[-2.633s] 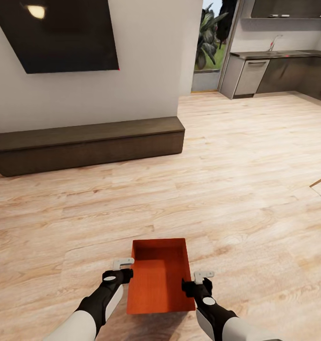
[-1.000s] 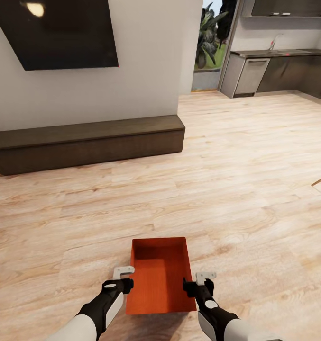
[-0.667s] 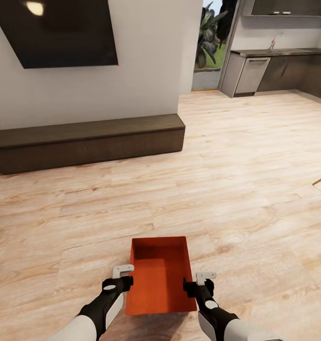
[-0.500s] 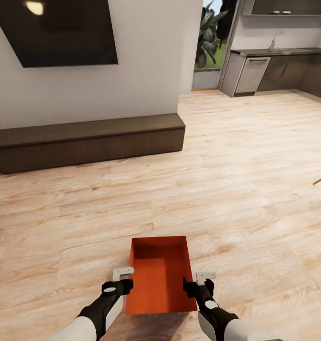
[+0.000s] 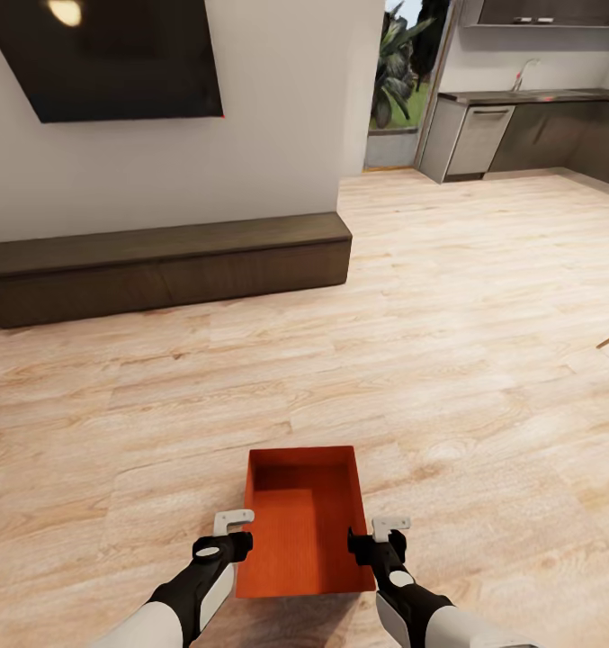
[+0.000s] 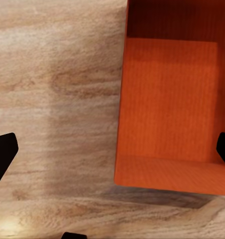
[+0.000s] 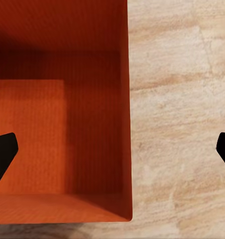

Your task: Move the two storage containers from the living room to the garage. In the garage, place one container on the floor and stack the other container on top of it (either order is fine).

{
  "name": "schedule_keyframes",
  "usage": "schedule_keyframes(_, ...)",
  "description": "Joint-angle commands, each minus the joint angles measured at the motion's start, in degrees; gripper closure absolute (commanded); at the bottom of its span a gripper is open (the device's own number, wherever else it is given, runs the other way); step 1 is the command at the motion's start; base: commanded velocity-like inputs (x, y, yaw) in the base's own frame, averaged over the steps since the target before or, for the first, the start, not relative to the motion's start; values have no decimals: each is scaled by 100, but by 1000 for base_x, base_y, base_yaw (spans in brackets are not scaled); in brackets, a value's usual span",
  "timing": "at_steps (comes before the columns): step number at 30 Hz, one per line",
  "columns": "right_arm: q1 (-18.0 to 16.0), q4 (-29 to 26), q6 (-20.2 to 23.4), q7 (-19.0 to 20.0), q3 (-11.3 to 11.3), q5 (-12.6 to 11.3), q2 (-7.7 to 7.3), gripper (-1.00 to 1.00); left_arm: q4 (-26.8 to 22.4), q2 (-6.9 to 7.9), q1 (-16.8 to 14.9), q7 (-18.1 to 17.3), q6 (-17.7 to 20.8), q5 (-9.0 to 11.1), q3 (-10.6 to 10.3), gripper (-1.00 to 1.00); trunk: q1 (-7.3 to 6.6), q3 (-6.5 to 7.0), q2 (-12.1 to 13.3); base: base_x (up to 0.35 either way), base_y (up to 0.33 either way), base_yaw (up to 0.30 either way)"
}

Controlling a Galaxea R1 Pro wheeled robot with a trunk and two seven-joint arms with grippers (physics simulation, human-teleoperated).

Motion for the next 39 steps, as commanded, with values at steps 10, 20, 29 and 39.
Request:
schedule_keyframes(10,1,6,-13,-46,26,37,-1,-100,-22,-3,0,146,30,30,-4,-100,220,-184,-404,0,0,0)
schedule_keyframes(20,0,6,-19,-46,26,40,-1,-100,-24,6,0,146,30,27,-11,-100,440,-363,-806,0,0,0)
schedule_keyframes(29,-2,6,-20,-46,26,40,-16,-100,-33,9,0,144,23,17,-21,-100,637,-525,-1166,0,0,0)
schedule_keyframes(39,1,6,-20,70,37,85,-26,-100,-57,10,0,150,21,13,-21,-100,857,-704,-1568,0,0,0)
